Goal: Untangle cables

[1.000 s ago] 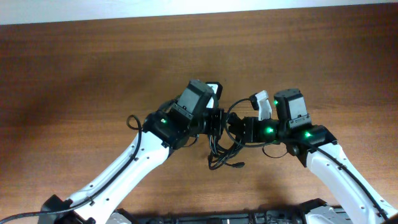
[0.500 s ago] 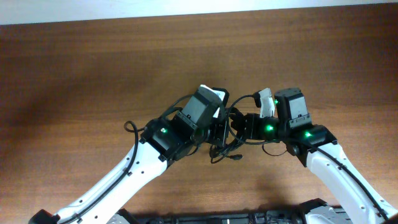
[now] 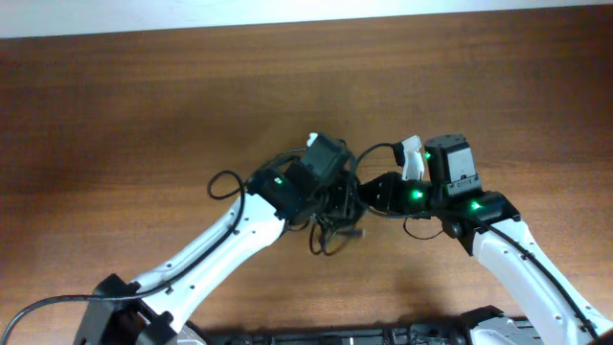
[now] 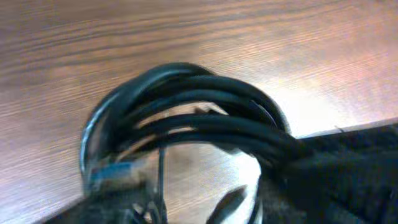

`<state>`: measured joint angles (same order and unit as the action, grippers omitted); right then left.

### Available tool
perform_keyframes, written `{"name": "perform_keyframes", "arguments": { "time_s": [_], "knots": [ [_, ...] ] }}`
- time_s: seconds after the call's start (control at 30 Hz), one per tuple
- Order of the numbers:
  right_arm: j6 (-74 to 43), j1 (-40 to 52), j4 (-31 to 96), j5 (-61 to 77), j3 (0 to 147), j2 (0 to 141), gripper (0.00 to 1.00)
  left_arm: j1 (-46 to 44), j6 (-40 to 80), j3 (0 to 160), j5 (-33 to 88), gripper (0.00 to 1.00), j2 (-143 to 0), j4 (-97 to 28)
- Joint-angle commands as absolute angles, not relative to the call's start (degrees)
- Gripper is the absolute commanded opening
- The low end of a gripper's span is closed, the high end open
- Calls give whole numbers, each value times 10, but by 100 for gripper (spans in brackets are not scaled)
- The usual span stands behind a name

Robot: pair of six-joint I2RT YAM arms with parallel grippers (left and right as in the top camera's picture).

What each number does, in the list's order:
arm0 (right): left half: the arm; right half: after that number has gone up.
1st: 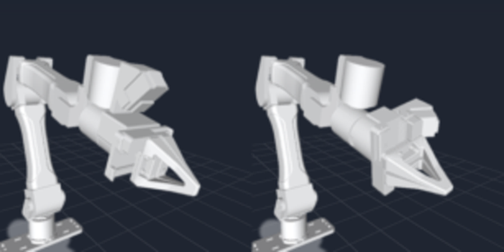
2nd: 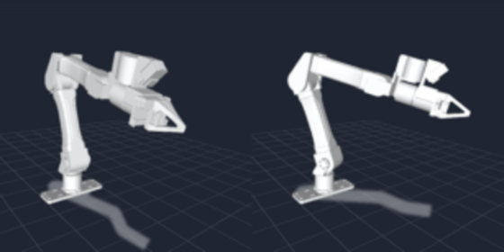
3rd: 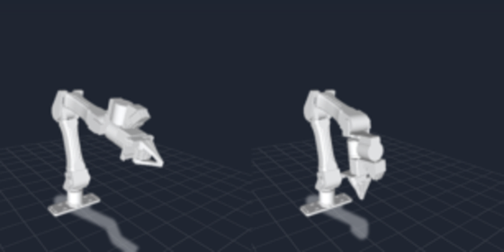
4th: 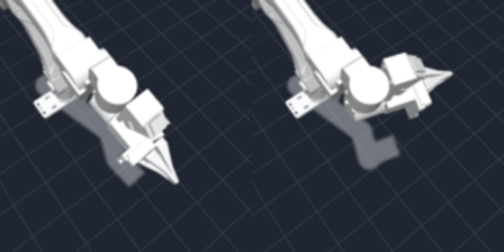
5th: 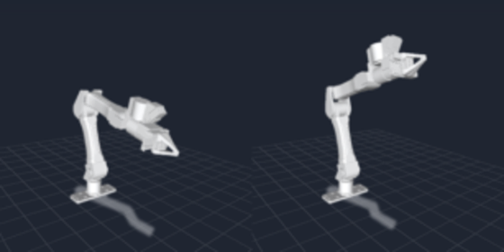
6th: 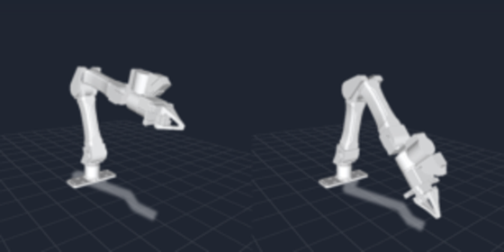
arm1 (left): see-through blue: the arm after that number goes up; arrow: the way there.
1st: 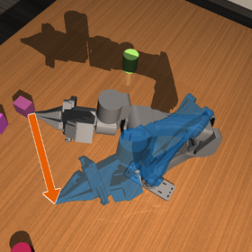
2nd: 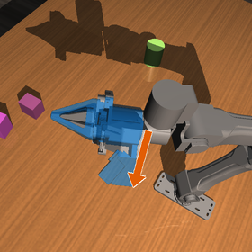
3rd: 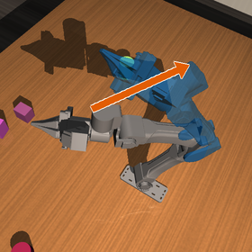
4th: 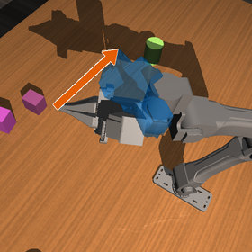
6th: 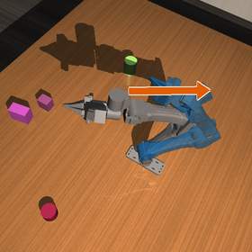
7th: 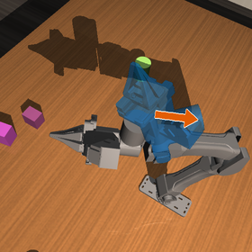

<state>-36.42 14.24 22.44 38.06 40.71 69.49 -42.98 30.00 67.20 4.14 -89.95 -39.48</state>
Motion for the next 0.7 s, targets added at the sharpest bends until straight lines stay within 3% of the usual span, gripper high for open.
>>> {"name": "perform_keyframes", "arguments": {
  "time_s": [0.0, 0.17, 0.33, 0.4, 0.47, 0.53, 0.67],
  "knots": [
    [-370, 145, 208, 409, 417, 689, 4, -377, 286, 727, 29, 100, -844, -421],
    [-384, 145, 169, 406, 417, 689, 4, -310, 286, 737, 21, 99, -740, -446],
    [-436, 146, 128, 388, 417, 689, 4, -306, 287, 737, -90, 99, -727, -505],
    [-440, 146, 107, 363, 417, 689, 30, -306, 286, 736, -110, 99, -727, -505],
    [-393, 146, 139, 264, 417, 690, 38, -306, 286, 736, -126, 99, -727, -509],
    [-368, 145, 209, 147, 417, 690, 60, -306, 286, 736, -146, 99, -727, -522],
    [-369, 145, 294, 24, 417, 690, 96, -306, 287, 736, -147, 99, -728, -526]
  ]
}}
